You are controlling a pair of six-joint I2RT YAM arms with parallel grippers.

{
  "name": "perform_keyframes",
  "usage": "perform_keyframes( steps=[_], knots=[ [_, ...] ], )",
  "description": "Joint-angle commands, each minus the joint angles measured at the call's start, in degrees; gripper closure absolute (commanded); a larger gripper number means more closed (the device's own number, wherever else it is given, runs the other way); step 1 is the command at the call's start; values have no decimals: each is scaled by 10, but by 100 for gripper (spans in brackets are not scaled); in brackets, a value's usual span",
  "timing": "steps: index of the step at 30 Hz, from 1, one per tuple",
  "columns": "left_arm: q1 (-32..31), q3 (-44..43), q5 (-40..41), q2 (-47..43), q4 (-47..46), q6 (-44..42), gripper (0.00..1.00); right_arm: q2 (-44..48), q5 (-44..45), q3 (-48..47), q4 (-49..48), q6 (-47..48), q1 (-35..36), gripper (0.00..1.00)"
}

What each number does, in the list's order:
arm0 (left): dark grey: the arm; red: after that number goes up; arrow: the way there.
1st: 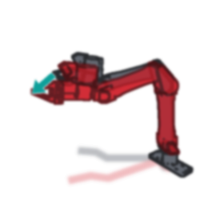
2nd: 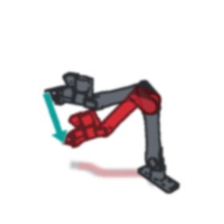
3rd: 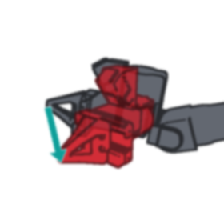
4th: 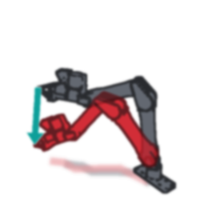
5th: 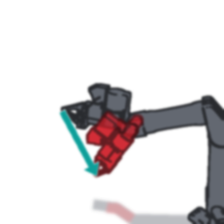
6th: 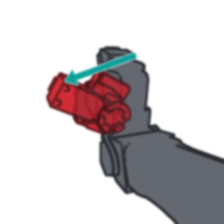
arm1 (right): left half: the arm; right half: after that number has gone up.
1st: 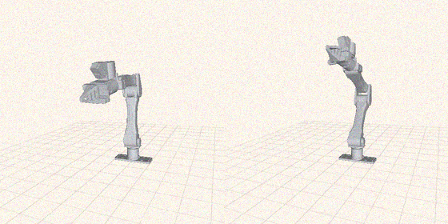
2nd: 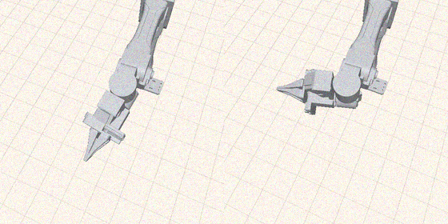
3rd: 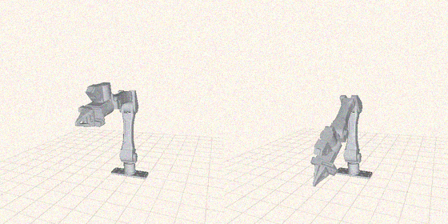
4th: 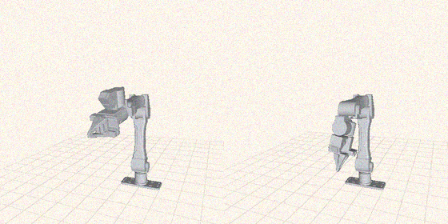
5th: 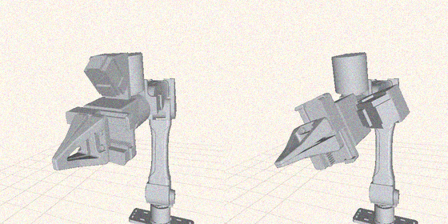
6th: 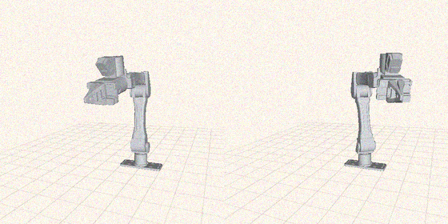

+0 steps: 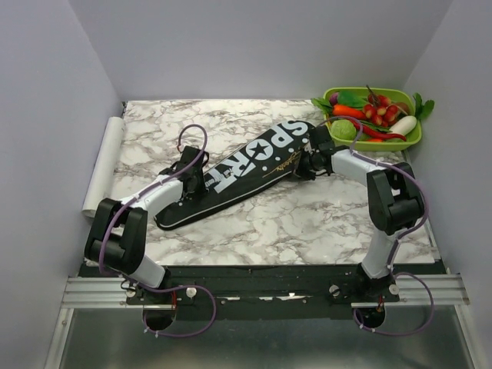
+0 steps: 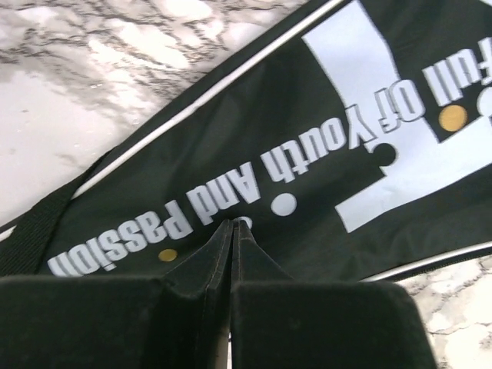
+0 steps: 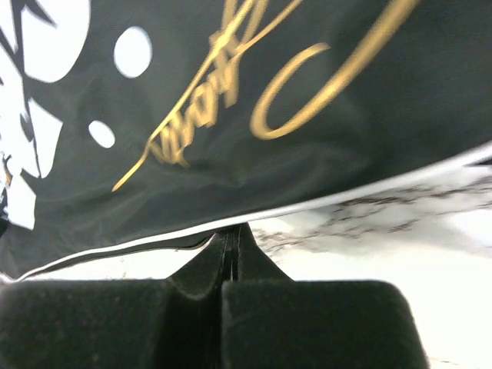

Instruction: Pack up the badminton gear

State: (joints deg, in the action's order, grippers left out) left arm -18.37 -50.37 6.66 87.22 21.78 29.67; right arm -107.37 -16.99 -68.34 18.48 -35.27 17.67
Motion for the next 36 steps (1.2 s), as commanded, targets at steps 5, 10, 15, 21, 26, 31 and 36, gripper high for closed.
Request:
perform_keyframes(
  steps=[5, 10, 15, 21, 26, 31, 36],
  knots=[
    [-56, 71, -63, 48, -38, 38, 92, -30, -24, -38, 17, -27, 159, 100],
    [-60, 86, -67, 51, -67, 40, 93, -75, -71, -71, -5, -66, 235, 99],
    [-62, 95, -87, 45, -83, 41, 94, -133, -125, -95, -55, -97, 293, 99],
    [-63, 115, -89, 8, -89, 51, 94, -173, -191, -131, -75, -97, 323, 99],
    [-68, 161, -95, -65, -95, 81, 96, -172, -217, -118, -86, -80, 332, 99],
    [-105, 186, -71, -155, -67, 129, 96, -159, -250, -79, -118, -70, 344, 99],
    [-115, 173, -36, -239, -13, 136, 94, -123, -267, -15, -151, -58, 366, 100]
  ],
)
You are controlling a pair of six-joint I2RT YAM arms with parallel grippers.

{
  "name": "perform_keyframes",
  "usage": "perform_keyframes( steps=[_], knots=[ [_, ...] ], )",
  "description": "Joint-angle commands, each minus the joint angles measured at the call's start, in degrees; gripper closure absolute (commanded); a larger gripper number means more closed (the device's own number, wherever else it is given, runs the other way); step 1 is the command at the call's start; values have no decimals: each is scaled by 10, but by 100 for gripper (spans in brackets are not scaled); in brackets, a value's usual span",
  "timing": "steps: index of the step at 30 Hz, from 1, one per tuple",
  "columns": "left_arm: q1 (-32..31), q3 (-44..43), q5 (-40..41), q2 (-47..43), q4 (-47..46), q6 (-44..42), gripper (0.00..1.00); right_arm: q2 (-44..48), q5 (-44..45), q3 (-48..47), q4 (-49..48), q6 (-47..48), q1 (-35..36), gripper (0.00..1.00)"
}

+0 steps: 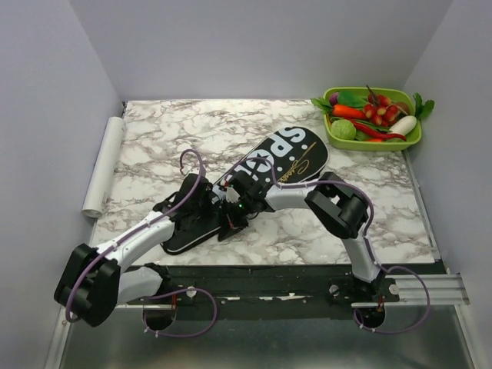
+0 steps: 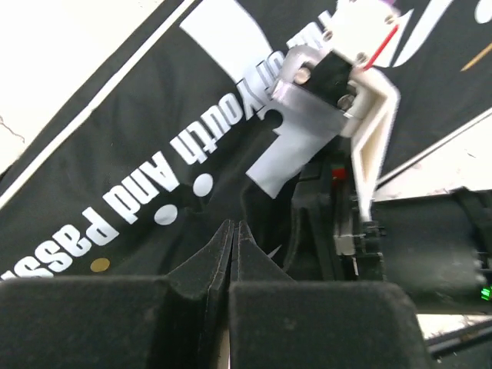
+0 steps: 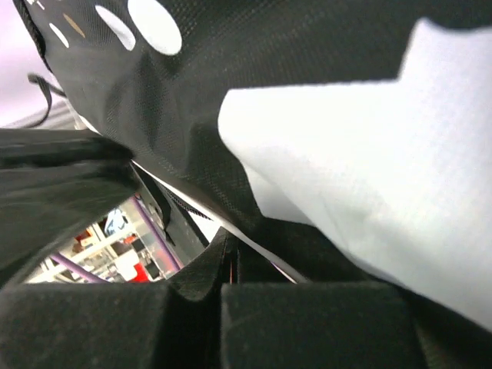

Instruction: Pack up the badminton gear

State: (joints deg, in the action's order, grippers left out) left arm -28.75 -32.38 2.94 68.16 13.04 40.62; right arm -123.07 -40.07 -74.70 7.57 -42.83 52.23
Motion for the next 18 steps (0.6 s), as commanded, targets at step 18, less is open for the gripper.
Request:
perform_keyframes(
  steps=[18],
  knots=[
    [-41, -33, 10, -84, 122, 27, 93, 124, 68, 305, -79, 61, -158, 99]
  ],
)
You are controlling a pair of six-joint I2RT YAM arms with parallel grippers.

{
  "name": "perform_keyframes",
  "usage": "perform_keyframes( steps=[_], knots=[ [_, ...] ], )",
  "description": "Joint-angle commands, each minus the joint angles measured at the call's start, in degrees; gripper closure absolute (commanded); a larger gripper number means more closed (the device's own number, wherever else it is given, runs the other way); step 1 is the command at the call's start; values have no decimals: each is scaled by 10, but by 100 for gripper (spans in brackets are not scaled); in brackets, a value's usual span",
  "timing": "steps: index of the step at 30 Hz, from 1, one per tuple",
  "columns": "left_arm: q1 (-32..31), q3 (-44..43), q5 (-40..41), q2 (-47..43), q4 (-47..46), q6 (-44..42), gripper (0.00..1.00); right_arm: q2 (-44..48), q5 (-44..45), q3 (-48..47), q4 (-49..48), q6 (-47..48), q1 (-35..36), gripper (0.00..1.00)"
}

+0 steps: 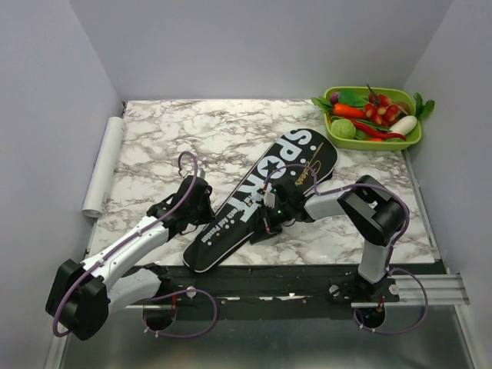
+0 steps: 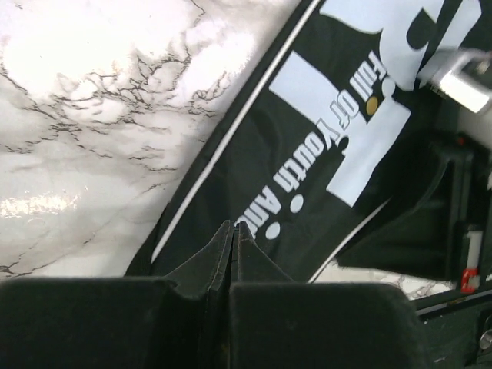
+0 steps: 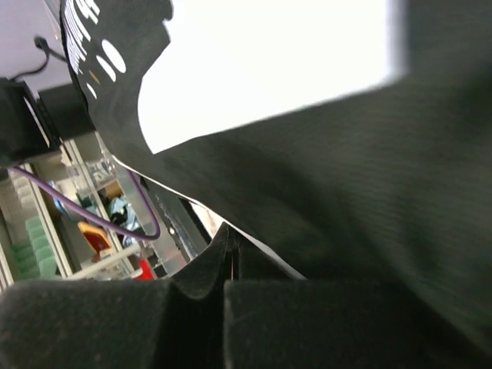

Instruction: Pack up the badminton gear

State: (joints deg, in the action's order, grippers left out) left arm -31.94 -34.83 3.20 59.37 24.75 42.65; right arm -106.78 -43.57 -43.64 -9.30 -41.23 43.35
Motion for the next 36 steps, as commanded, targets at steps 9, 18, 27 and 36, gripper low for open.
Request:
perform_keyframes(
  steps=[9, 18, 27, 36],
  knots=[
    [-20, 24, -13, 65, -71, 11, 94, -148, 69, -287, 272, 161, -77, 99],
    [-22, 35, -8, 96, -104, -2, 94, -278, 82, -572, 495, 273, -47, 99],
    [-19, -3, 33, 60, -69, -15, 92, -324, 74, -634, 540, 288, -37, 99],
    [136, -128, 63, 115, -14, -58, 92, -218, 83, -486, 445, 259, -36, 99]
  ],
)
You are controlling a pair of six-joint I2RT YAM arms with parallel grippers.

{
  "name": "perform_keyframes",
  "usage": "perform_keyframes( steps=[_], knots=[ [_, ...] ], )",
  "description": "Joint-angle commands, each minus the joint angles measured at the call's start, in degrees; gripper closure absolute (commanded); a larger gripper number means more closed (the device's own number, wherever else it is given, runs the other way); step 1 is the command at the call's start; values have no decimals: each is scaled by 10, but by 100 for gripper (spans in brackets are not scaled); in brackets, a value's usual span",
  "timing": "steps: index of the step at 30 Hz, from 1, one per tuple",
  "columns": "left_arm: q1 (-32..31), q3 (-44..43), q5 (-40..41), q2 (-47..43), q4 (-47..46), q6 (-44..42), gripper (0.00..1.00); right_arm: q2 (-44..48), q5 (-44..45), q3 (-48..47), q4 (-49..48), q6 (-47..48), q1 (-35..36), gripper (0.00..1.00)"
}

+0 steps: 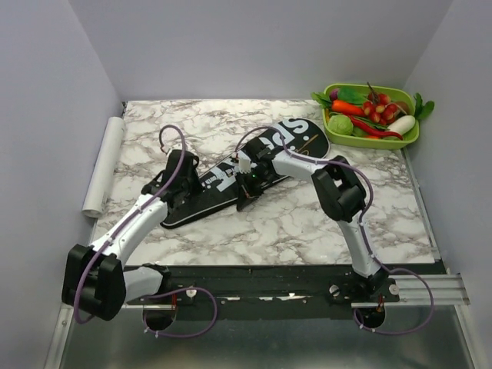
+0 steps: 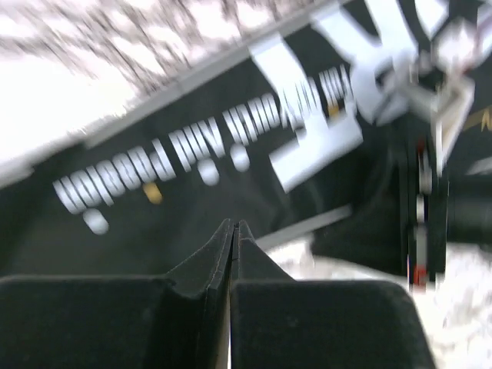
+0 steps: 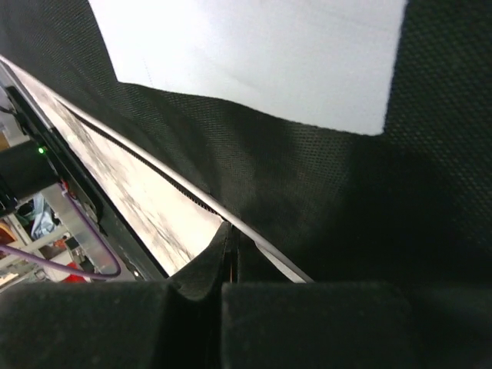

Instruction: Pack up the badminton gear

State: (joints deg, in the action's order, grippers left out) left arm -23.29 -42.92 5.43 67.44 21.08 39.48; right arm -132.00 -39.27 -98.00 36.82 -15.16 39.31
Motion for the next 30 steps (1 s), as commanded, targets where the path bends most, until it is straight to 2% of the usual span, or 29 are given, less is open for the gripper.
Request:
perform_keyframes(
  steps=[1, 7, 14, 19, 22, 26, 30],
  knots=[
    [68, -55, 48, 45, 18, -32, 91, 42, 44, 69, -28, -6, 4, 99],
    [130, -106, 54, 178, 6, -35, 92, 78, 54, 119, -50, -15, 5, 100],
    [117, -105, 47, 279, 1, -44, 95, 71, 45, 85, -28, -6, 13, 99],
    [88, -68, 32, 283, -17, -39, 98, 38, 42, 4, -2, -4, 24, 99],
    [68, -36, 39, 256, -20, -37, 99, -4, 46, -56, 37, 0, 24, 99],
    [56, -1, 34, 206, -18, -33, 99, -62, 52, -181, 83, -2, 24, 99],
    [42, 19, 27, 176, -19, -27, 99, -99, 42, -230, 94, -16, 24, 100]
  ],
)
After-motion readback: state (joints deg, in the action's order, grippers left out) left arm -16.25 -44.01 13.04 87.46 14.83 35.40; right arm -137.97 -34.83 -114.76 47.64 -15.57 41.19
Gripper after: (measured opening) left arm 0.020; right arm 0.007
